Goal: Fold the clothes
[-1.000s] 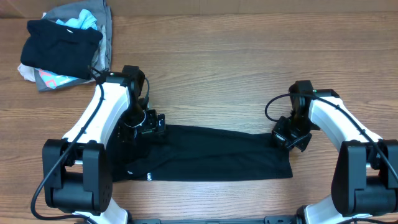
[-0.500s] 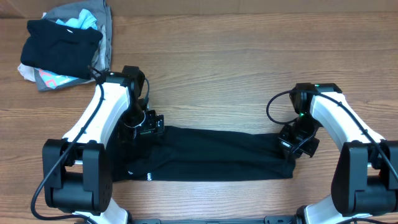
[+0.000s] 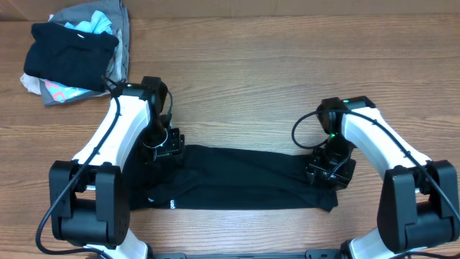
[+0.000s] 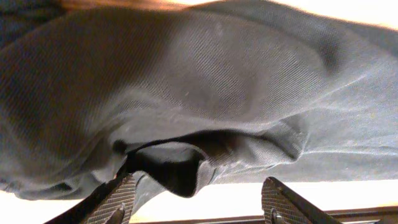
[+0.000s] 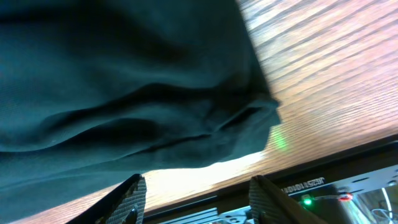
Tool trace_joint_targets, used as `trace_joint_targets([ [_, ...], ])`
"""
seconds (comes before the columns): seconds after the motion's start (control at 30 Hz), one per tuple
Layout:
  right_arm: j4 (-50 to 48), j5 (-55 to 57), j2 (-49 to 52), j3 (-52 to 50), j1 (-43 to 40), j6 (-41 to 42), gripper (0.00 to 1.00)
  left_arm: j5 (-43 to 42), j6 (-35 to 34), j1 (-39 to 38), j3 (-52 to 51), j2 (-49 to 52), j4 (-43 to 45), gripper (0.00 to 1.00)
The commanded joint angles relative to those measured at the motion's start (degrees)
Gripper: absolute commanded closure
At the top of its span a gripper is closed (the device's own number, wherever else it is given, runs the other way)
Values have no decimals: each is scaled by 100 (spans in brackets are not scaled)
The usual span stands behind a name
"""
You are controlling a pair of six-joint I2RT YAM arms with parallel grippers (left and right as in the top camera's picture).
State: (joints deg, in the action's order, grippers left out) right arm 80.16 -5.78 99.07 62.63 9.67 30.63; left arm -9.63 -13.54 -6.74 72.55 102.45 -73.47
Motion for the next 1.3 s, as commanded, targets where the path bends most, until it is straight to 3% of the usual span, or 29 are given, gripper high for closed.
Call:
trace_joint_targets([
  [0.0, -179, -28, 7, 107, 33, 208, 46, 122, 140, 72, 46, 37, -133, 37],
  [0.07, -328, -46, 7, 107, 35, 225, 46, 125, 155, 74, 125, -24, -216, 49],
  [0.13, -463, -50, 7, 107, 35, 221, 46, 125, 153, 72, 195, -173, -214, 74],
  [0.17, -509, -48, 7, 107, 35, 221, 46, 125, 149, 72, 223, -251, -216, 81],
  [0.27, -625, -52, 7, 107, 35, 221, 46, 105, 103, 72, 251, -505, -271, 85],
  [0.3, -656, -52, 7, 107, 35, 221, 46, 42, 70, 72, 251, -555, -313, 95],
  [0.47, -962, -232, 7, 107, 35, 223, 46, -555, 160, -125, 243, -592, -299, 93],
  [0.5, -1058, -393, 7, 107, 35, 221, 46, -573, 118, -232, 227, -592, -212, 71],
  [0.53, -1113, -514, 7, 107, 35, 223, 46, -562, 46, -313, 216, -581, -149, 59],
  [0.57, -1141, -614, 7, 107, 35, 223, 46, -533, -52, -389, 205, -560, -107, 48],
  [0.6, -1154, -673, 7, 107, 35, 221, 46, -507, -146, -448, 205, -516, -92, 46],
  [0.77, -1113, -697, 7, 107, 46, 219, 46, -267, -452, -566, 133, -155, 177, 46],
  [0.97, -1064, -695, 7, 107, 46, 197, 46, -177, -341, -564, 116, 348, 573, 59],
  [1.27, -1088, -697, 7, 107, 46, 197, 46, -181, -317, -566, -4, 647, 529, 63],
])
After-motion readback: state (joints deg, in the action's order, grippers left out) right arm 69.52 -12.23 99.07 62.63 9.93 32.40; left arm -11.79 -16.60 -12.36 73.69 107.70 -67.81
